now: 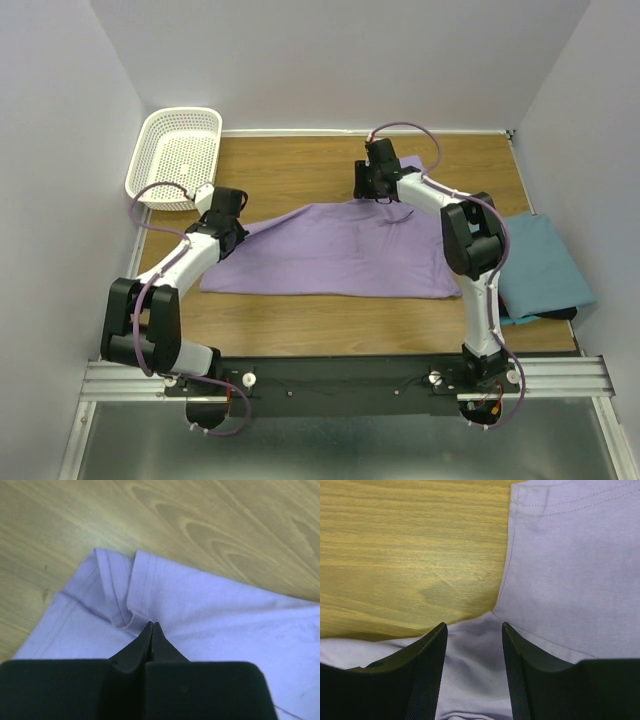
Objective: Fold and stack the t-shirts
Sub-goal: Fold the tshirt
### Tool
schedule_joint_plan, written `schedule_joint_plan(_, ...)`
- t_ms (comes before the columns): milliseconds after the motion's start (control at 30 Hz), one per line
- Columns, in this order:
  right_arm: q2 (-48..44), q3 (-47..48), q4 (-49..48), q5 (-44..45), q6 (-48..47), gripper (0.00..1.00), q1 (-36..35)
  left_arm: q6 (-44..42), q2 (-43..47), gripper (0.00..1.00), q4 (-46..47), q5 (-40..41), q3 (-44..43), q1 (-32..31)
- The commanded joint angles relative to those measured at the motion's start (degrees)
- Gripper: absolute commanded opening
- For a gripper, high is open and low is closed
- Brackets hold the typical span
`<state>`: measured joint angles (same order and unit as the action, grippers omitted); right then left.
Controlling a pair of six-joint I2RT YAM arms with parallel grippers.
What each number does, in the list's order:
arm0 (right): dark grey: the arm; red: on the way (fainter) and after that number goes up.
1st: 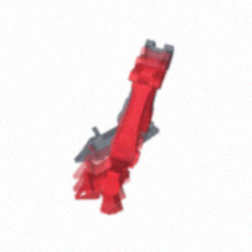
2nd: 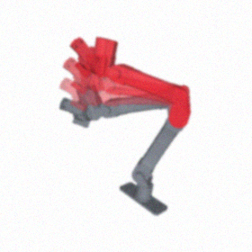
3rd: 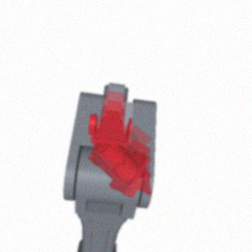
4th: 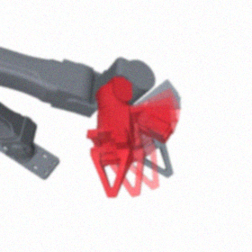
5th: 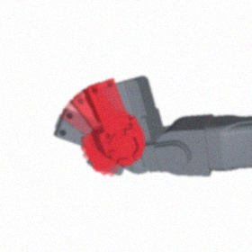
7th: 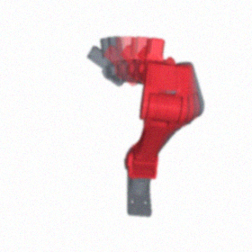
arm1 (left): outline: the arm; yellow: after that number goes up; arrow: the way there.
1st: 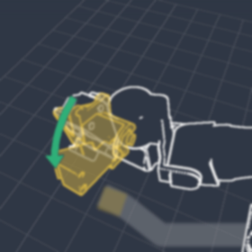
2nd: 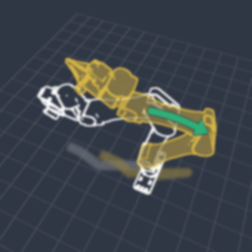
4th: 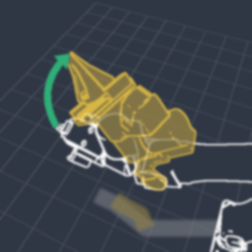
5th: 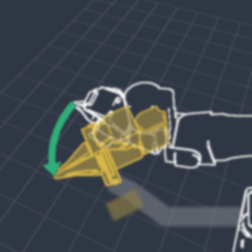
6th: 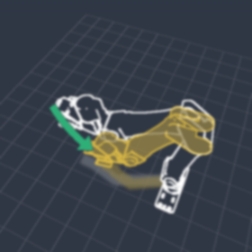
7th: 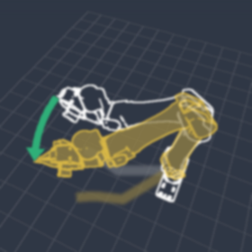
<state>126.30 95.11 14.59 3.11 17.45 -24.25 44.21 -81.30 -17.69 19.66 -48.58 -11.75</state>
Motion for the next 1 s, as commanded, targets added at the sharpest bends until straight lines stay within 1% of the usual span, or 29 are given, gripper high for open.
schedule_joint_plan(0,-2.9,-1.0,-1.1,-0.1,0.7,0.55,0.6,3.5,2.5,0.00,-2.0,0.6,2.7,-0.2)
schedule_joint_plan(300,-3.2,-1.3,-1.4,0.0,1.0,0.55,1.0,6.7,3.3,0.00,-3.5,1.2,5.5,-0.2)
schedule_joint_plan(500,-3.4,-1.7,-1.5,0.0,1.1,0.55,1.3,9.4,5.4,0.00,-5.2,3.8,7.0,-0.2)
schedule_joint_plan(633,-3.4,-1.7,-1.7,-0.1,1.1,0.55,1.5,9.4,5.7,0.00,-5.2,3.9,7.5,-0.2)
schedule_joint_plan(800,-3.3,-1.7,-1.7,-0.3,1.3,0.55,1.7,7.7,5.1,0.01,-4.5,1.4,7.3,-0.2)
schedule_joint_plan(833,-3.3,-1.7,-1.7,-0.4,1.3,0.55,1.6,7.5,5.4,0.15,-4.2,1.3,7.1,-0.2)
schedule_joint_plan(867,-3.3,-1.7,-1.7,-0.4,1.3,0.55,1.6,6.8,6.0,0.22,-4.2,1.3,6.6,-0.2)
schedule_joint_plan(900,-3.3,-1.7,-1.7,-0.4,1.3,0.55,1.6,6.5,6.6,0.32,-4.4,1.3,6.2,-0.2)
schedule_joint_plan(967,-3.4,-1.7,-1.8,-0.6,1.3,0.55,1.6,6.1,8.3,0.39,-4.6,2.0,5.3,-0.2)
